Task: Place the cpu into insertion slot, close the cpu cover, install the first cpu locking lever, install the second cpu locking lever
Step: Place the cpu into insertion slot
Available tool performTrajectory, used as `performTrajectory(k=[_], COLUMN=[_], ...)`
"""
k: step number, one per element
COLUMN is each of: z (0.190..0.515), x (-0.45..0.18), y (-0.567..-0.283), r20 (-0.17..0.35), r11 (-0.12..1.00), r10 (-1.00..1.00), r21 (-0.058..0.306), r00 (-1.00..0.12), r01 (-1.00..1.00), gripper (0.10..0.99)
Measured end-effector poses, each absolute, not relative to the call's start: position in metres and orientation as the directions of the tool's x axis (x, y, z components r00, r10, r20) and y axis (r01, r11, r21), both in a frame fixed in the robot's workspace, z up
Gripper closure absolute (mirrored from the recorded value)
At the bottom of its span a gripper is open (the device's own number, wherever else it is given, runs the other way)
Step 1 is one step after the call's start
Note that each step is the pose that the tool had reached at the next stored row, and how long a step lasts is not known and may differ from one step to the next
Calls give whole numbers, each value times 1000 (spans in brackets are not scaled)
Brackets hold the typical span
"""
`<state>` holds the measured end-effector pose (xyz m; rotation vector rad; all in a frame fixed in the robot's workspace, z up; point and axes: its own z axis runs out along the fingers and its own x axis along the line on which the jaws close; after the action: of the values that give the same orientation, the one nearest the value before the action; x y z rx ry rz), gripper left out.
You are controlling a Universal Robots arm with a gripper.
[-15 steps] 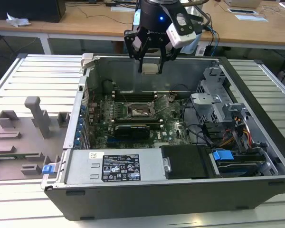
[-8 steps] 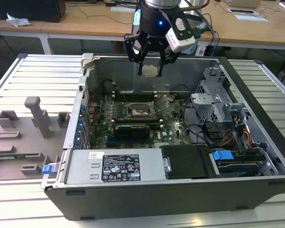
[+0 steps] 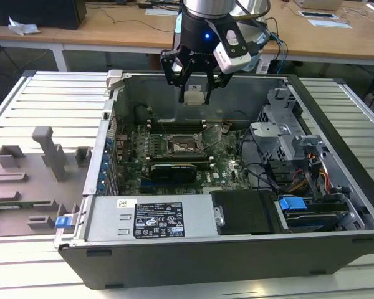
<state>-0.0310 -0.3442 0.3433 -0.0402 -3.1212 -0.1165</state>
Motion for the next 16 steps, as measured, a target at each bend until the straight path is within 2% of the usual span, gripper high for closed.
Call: performTrajectory(k=[16], z=[337], x=[-31], y=[-344], r20=[19], r11=[997], r10=[25], r21=[74], r00=[-1000], r01=[26], gripper=[541])
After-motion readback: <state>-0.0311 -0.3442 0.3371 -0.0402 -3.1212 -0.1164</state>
